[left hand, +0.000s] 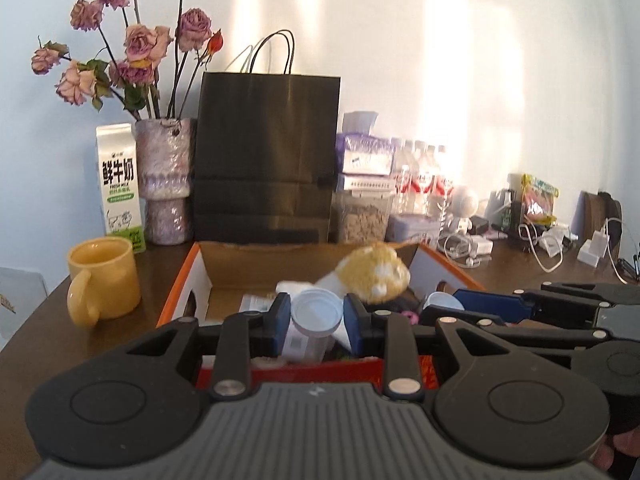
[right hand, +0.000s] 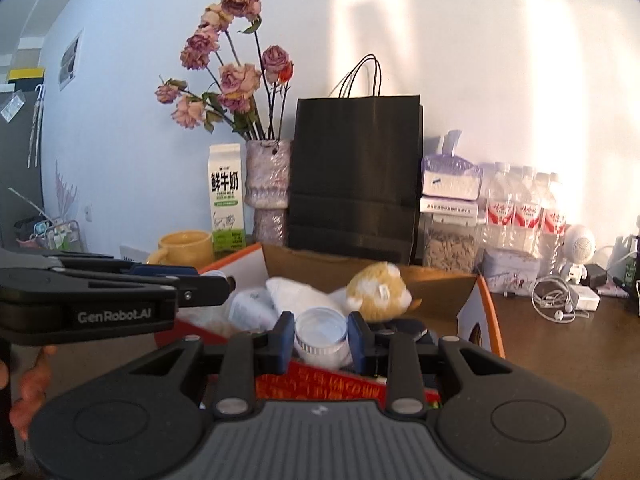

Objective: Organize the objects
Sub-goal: 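Carry the held caps over the box and lower them in with both tools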

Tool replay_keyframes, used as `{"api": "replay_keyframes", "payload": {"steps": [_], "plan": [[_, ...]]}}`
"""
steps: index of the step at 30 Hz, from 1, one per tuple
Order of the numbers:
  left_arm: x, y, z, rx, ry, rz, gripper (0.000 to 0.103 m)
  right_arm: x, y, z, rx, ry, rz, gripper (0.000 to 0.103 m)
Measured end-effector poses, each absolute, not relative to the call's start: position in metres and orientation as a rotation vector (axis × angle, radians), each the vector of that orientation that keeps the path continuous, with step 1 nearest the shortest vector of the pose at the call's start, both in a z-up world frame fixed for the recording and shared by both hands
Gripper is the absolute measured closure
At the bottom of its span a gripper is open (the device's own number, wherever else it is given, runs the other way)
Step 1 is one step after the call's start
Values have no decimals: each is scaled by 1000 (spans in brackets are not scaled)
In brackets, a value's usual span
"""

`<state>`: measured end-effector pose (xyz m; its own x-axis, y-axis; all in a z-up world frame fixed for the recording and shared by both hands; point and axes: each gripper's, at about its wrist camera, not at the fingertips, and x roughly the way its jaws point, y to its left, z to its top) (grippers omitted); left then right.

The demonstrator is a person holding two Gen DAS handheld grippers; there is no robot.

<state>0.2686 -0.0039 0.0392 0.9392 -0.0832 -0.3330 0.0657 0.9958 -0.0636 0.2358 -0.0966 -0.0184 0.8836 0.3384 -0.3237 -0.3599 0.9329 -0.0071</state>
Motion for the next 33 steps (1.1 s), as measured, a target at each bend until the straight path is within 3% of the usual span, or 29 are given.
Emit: {"api": "replay_keyframes", "payload": {"steps": [22,33], "plan": [[349,10,28,-85,378,-76,73,312,-124,-25,-28,354,257,76],[353,10,19,-64,400,-77,73,318,-129,-35,-22,390,255,75]]}}
